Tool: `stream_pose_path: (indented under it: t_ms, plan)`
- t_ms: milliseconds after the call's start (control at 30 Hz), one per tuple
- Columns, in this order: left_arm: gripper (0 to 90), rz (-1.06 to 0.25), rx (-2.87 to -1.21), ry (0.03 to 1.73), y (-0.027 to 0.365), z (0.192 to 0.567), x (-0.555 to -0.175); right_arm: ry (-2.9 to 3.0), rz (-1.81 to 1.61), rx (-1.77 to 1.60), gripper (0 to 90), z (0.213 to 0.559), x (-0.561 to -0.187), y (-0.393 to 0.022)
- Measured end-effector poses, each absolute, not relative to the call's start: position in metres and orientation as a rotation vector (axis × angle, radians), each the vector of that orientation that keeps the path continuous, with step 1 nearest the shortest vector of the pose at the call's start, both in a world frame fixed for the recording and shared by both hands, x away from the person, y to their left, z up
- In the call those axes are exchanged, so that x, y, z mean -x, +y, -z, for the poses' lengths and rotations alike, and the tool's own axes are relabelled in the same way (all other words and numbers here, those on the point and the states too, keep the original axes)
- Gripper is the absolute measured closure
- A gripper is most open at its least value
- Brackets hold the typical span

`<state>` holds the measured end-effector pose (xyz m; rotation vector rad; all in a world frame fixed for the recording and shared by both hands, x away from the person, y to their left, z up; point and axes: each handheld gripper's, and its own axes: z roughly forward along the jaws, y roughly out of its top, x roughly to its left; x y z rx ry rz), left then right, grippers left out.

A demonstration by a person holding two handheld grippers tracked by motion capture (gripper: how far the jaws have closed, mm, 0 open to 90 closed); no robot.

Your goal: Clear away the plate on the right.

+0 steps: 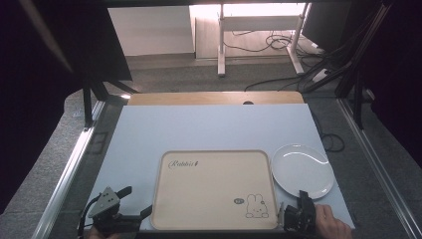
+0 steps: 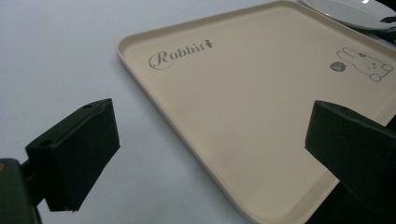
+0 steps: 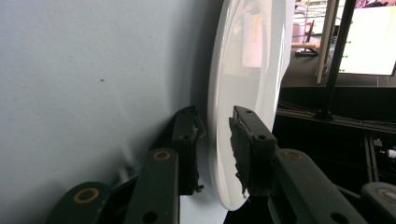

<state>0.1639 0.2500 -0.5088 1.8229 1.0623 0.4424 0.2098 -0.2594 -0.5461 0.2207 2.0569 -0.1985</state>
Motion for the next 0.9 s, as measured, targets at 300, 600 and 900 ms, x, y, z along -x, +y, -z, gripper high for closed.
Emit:
stream_pose_path:
  t_ms: [300,600,900]
  plan:
    - [2.7,-0.442,-1.824,1.062,0.2499,0.5088,-0.1639,2.074,0.222,-0.202,85.4,0.5496,-0.2164,-0.2595]
    - [2.7,-0.443,-1.820,1.062,0.2497,0.5089,-0.1639,2.021,0.234,-0.202,87.0,0.5475,-0.2144,-0.2567]
    - [2.7,-0.443,-1.818,1.062,0.2498,0.5089,-0.1638,1.995,0.238,-0.199,86.2,0.5446,-0.2137,-0.2576]
